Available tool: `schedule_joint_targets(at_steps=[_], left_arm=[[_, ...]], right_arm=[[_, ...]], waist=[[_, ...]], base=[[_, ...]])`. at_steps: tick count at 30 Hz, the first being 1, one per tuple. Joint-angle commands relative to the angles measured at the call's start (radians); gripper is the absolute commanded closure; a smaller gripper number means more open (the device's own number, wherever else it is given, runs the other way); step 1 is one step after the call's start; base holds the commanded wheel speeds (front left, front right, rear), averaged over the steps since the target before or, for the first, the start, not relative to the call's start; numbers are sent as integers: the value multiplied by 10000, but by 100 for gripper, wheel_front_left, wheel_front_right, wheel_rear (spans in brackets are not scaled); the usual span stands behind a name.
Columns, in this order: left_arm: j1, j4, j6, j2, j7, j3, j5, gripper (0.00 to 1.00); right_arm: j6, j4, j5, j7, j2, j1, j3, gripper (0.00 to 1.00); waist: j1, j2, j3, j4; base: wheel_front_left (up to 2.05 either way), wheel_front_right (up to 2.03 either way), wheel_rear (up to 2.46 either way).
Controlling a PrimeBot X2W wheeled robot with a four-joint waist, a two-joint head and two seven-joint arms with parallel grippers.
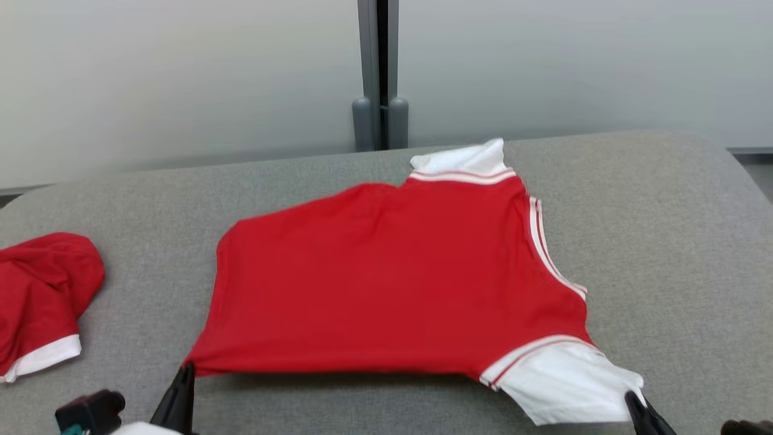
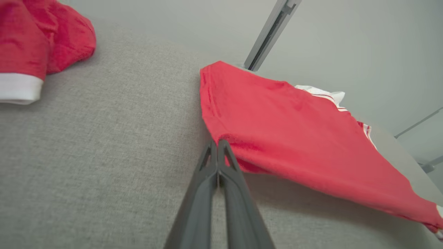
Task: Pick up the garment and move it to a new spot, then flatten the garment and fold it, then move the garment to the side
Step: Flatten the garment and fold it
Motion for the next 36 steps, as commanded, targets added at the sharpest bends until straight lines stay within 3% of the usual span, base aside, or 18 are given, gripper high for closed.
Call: schedule_joint_targets(at_steps=[1, 2, 6, 14, 24, 36], left_arm=[[462, -663, 326, 176, 163, 74, 17, 100], [1126, -1666, 819, 391, 480, 126, 38, 100], [2121, -3308, 1690, 687, 965, 279, 58, 100], [2779, -4564, 2404, 942, 1704, 232, -28, 100], [1947, -3879, 2167, 1108, 2814, -72, -479, 100], [-716, -2725, 1636, 1245, 3833, 4, -830, 100]], right_arm=[[-4, -494, -174, 453, 109, 371, -294, 100], [-4, -1202, -348, 1157, 351, 901, -475, 100], [-4, -2213, -485, 2325, 624, 1574, -724, 100], [-4, -2794, -436, 3255, 855, 1844, -931, 100], [-2, -1732, -265, 3401, 744, 424, -953, 100], [-2, 985, 359, 2461, -573, -3947, -243, 100]], waist=[[0, 0, -235, -40], [0, 0, -336, -45], [0, 0, -423, -69], [0, 0, -408, 22], [0, 0, 607, 123], [0, 0, 2154, 149]], base=[[0, 0, 0], [0, 0, 0], [0, 0, 0], [0, 0, 0], [0, 0, 0], [0, 0, 0]])
